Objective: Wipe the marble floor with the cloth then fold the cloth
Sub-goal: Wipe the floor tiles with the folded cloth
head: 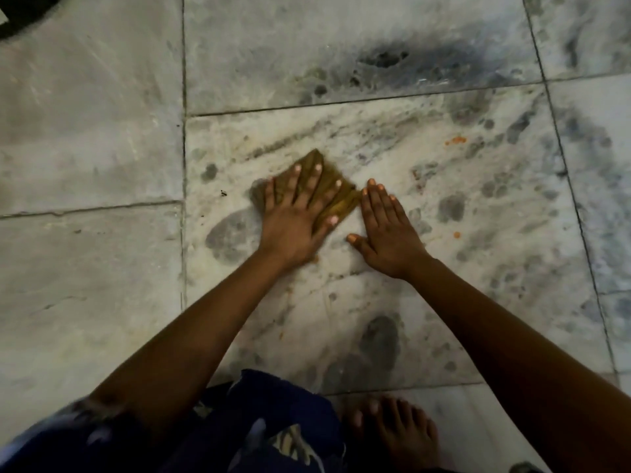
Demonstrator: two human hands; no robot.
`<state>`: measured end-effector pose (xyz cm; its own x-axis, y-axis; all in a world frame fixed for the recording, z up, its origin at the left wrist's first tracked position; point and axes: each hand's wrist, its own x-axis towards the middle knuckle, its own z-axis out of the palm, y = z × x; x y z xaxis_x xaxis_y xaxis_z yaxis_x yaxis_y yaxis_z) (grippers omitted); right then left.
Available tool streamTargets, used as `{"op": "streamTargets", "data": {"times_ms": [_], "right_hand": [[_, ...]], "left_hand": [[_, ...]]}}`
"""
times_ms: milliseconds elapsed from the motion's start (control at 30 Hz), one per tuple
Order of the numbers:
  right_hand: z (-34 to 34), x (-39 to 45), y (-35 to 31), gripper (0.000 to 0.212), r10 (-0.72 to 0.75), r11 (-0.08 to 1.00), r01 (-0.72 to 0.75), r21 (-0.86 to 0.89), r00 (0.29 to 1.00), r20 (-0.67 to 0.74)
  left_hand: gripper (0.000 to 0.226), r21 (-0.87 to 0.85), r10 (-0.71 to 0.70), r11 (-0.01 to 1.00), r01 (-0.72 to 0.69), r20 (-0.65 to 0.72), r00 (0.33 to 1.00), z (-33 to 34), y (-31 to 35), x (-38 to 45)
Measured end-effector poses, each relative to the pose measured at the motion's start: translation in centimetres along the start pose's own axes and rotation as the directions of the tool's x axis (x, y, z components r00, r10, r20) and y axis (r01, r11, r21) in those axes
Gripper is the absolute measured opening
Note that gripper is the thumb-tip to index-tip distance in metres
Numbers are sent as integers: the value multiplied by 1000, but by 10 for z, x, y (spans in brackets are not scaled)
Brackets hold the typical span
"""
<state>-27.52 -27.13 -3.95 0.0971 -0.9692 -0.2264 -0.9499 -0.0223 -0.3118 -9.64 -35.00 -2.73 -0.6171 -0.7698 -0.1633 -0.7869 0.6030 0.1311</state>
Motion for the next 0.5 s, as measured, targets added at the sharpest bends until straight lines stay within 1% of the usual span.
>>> {"op": "streamTargets", "data": {"times_ms": [67,133,200,267,333,400,500], "right_hand": [[0,0,1,96,-15,1000,15,11,1000,3],[0,1,1,96,-17,1000,17,10,1000,-9],[2,1,2,97,-20,1000,20,14,1000,-10],[2,0,2,100,-15,1000,15,6,1000,1],[0,1,1,104,-13,1000,13,-11,1000,-2],[-4,0,0,101,3,999,-2,-34,1000,7],[-7,-6,2,93,5,998,-4,-61,1000,11]], "left_hand": [[57,-33,-3,999,3,-15,1000,7,-13,-39],[58,-36,-86,996,86,-5,996,2,-37,-47],[60,-43,-191,981,191,8,982,-5,-52,-26],[57,-80,-279,957,280,24,960,-14,-54,10],[55,-86,-306,947,309,44,951,-17,-41,35],[55,-65,-236,969,240,54,970,-12,-21,35],[57,-10,-52,999,52,51,997,1,1,-6]]}}
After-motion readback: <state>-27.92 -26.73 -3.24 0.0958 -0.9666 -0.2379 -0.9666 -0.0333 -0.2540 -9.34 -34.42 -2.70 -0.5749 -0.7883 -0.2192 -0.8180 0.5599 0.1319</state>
